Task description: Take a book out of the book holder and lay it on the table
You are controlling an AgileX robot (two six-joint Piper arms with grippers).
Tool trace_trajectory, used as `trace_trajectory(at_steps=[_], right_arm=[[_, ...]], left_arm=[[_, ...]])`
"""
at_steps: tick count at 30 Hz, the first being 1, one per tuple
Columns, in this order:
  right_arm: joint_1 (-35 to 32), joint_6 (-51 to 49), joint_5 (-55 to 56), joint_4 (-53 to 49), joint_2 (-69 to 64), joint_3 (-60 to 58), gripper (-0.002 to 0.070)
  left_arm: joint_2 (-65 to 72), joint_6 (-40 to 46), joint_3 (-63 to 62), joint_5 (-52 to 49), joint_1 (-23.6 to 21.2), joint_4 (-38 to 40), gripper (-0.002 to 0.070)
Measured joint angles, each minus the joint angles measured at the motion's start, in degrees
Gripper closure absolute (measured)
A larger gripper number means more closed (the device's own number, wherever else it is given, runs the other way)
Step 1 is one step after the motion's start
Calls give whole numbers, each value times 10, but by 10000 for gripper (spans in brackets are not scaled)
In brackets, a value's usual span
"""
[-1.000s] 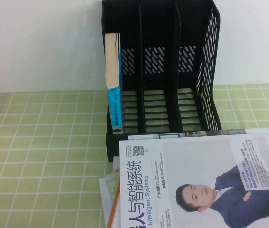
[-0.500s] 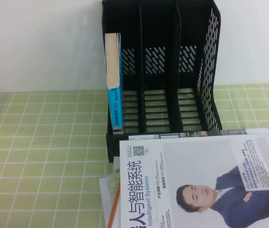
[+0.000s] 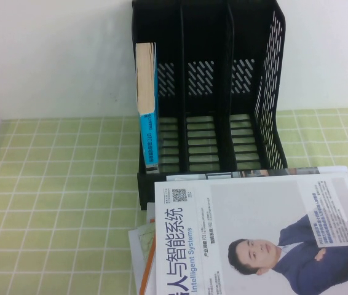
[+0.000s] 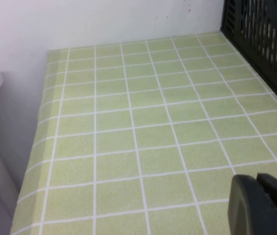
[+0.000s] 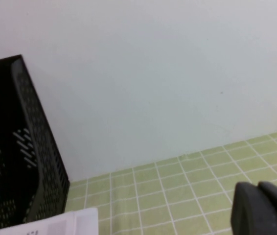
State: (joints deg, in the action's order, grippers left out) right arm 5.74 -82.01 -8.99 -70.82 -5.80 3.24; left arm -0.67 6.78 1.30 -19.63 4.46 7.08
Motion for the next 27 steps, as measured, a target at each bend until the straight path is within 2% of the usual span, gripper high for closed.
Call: trace_trajectory(at_steps=[5, 14, 17, 18, 23, 25, 27], right_arm=[[-86, -5, 111, -54, 29, -46, 678], [-94, 11, 100, -59, 29, -48, 678], [-94, 162, 85, 61, 29, -48, 678], [-94, 229, 78, 136, 29, -48, 678], [-97, 687, 22, 572, 29, -48, 678], [-99, 800, 6, 663, 29, -48, 678], [-99, 852, -4, 708, 29, -48, 678]], left_arm=[[0, 0, 0, 0, 0, 0, 678], [0, 0, 0, 0, 0, 0, 678], [0, 0, 0, 0, 0, 0, 678], [0, 0, 0, 0, 0, 0, 678], [0, 0, 0, 0, 0, 0, 678], [0, 0, 0, 0, 0, 0, 678], [0, 0, 0, 0, 0, 0, 678]])
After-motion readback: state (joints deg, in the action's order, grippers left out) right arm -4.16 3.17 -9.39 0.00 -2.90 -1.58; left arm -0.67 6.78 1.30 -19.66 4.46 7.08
